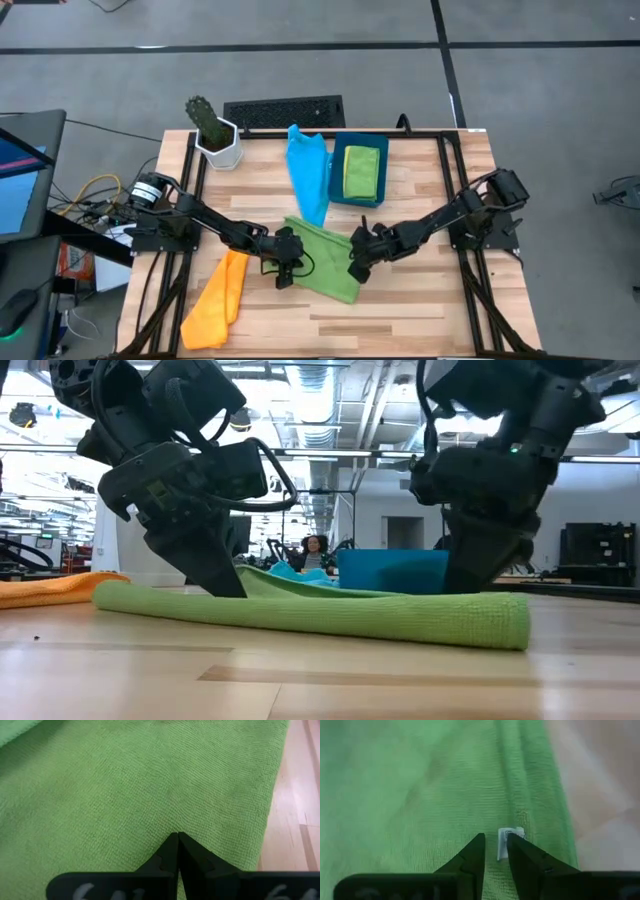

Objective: Fold microfiber towels
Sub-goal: Fold the green towel

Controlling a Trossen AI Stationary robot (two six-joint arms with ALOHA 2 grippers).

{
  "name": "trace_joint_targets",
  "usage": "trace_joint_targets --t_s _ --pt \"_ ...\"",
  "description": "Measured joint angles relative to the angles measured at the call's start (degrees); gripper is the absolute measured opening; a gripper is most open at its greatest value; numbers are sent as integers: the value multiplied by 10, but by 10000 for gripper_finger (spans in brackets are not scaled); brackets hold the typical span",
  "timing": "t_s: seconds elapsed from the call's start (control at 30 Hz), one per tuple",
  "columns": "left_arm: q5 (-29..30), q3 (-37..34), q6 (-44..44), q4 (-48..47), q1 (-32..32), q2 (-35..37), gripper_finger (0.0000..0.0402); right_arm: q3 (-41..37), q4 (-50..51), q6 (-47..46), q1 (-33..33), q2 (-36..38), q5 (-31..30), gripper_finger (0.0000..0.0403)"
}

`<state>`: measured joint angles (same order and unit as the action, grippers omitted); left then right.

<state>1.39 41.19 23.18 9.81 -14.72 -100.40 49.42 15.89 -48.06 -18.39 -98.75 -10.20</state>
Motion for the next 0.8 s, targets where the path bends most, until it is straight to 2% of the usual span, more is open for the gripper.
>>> trace_joint_targets --t_s 0.17,0.37,0.5,0.63,0.8 --pt "0 0 -4 -8 0 0 0 0 115 -8 30 34 -25 97" --pt "0 0 0 -9 0 0 0 0 147 -33 58 54 -42 92" --pt "0 0 0 -9 -1 0 0 0 39 4 55 75 -57 91" --pt "0 -1 0 -6 -1 0 0 2 -95 97 37 74 -19 90" --pt "0 -2 1 -2 -1 0 0 -1 -85 83 45 27 -7 74"
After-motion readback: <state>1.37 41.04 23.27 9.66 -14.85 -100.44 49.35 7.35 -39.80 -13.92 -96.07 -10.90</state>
